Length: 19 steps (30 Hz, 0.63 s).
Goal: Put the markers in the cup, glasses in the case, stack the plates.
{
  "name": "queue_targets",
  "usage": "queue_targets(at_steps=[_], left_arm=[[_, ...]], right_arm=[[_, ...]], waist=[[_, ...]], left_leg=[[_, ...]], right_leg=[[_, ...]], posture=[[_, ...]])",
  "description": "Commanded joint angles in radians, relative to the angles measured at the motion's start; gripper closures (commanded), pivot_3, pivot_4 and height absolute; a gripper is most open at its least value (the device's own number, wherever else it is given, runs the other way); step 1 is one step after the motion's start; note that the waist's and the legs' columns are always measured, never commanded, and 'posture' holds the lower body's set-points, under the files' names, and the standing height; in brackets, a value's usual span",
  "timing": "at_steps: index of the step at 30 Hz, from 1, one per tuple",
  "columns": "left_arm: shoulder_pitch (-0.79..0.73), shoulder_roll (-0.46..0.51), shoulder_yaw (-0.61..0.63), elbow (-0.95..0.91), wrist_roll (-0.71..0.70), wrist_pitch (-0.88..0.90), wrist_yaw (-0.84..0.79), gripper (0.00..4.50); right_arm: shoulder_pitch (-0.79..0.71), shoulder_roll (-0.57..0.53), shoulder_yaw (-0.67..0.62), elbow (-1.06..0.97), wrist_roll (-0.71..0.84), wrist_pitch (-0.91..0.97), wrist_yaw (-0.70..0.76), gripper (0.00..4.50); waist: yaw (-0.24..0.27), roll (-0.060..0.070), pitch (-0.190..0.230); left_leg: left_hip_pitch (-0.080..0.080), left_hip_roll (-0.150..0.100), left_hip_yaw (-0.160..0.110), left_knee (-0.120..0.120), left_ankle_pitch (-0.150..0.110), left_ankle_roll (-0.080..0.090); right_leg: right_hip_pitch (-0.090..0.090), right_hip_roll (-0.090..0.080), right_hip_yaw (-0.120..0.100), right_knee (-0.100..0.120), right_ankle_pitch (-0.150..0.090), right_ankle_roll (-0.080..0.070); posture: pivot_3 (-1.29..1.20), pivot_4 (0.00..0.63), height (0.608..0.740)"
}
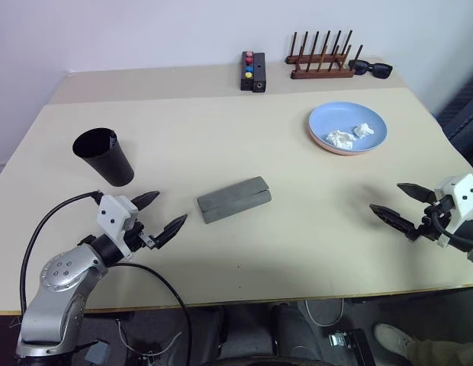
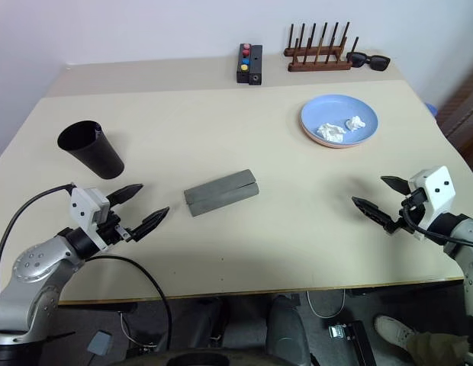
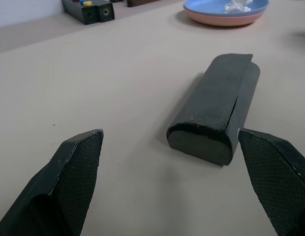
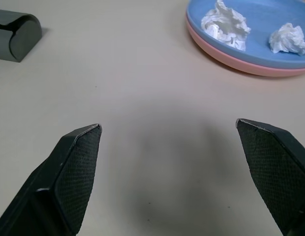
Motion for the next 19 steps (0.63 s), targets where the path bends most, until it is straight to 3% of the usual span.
queue_targets(at_steps=[1, 19], left_arm=[[-0.018, 0.007, 0.007, -0.030, -0.012, -0.001, 0.009, 0.00], [0.019, 0.027, 0.027, -0.043, -0.037, 0.020, 0.008, 0.00]], right_arm=[[-0.013, -0.013, -0.026, 0.011, 0.011, -0.024, 0.007, 0.03], [0.050, -0.004, -0.042, -0.050, 0.036, -0.010, 0.011, 0.03]], waist=[[0.000, 0.000, 0.000], [0.000, 0.001, 0.000]], left_leg=[[0.000, 0.000, 0.000, 0.000, 0.000, 0.000], [0.001, 0.000, 0.000, -0.001, -0.002, 0.004]], right_leg=[[0.000, 0.000, 0.000, 0.000, 0.000, 0.000], [0.001, 0.000, 0.000, -0.001, 0.000, 0.000]], posture=[[0.00, 0.150, 0.740], [0.00, 0.150, 0.740]])
